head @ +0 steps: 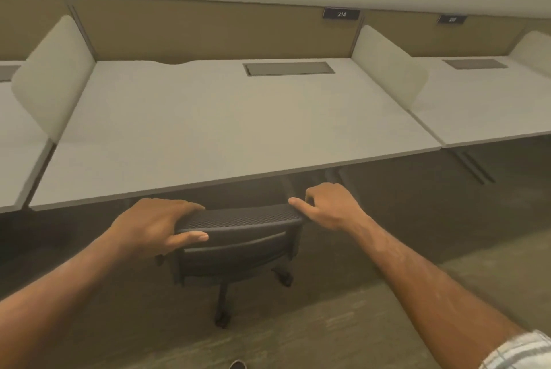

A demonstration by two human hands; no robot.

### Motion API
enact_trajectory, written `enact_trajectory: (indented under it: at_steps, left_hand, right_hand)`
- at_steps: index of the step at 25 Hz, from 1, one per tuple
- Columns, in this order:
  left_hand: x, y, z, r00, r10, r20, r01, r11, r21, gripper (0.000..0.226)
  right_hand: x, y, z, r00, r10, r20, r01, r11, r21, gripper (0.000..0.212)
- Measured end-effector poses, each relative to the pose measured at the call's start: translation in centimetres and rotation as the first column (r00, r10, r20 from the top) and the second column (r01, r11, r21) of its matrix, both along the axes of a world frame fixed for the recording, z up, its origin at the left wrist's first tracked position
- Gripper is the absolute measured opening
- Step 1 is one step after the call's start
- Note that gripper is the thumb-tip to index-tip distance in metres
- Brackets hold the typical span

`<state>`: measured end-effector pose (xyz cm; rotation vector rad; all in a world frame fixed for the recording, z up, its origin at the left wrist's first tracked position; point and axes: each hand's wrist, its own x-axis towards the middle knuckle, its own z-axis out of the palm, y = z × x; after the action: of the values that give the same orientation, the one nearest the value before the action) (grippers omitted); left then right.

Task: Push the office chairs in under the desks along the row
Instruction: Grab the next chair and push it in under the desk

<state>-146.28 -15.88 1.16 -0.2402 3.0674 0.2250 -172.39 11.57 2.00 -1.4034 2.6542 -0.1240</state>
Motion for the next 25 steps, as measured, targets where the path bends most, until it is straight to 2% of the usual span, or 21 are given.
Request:
enact_trajectory:
  at_steps: [6,11,14,19,25]
  left_hand:
    - [-3.1,2.1,0.3,0.998,0.059,0.013,-0.058,0.998,-0.020,0.103]
    - [-5.8,5.0,0.7,0.967,0.245,0.076,-0.250,0.966,0.065,0.089]
    - [-7.9,5.6,0.6,0.956,0.279,0.090,-0.287,0.953,0.097,0.099]
    - [-11.1,6.0,0.2,0.945,0.314,0.088,-0.322,0.943,0.086,0.115]
    - [-13.9,5.5,0.1,0.943,0.322,0.087,-0.327,0.944,0.046,0.119]
  right_hand:
    - [-4.3,0.6,0.0,0.997,0.076,0.008,-0.075,0.996,-0.042,0.058]
    - [-7.9,1.4,0.2,0.989,0.146,-0.001,-0.146,0.986,-0.077,0.059]
    - [-9.8,1.9,-0.1,0.984,0.179,0.008,-0.178,0.979,-0.095,0.059]
    - [-13.5,2.1,-0.7,0.984,0.173,-0.050,-0.178,0.973,-0.146,0.079]
    - [-16.3,1.4,-1.0,0.992,0.120,-0.040,-0.123,0.987,-0.099,0.066]
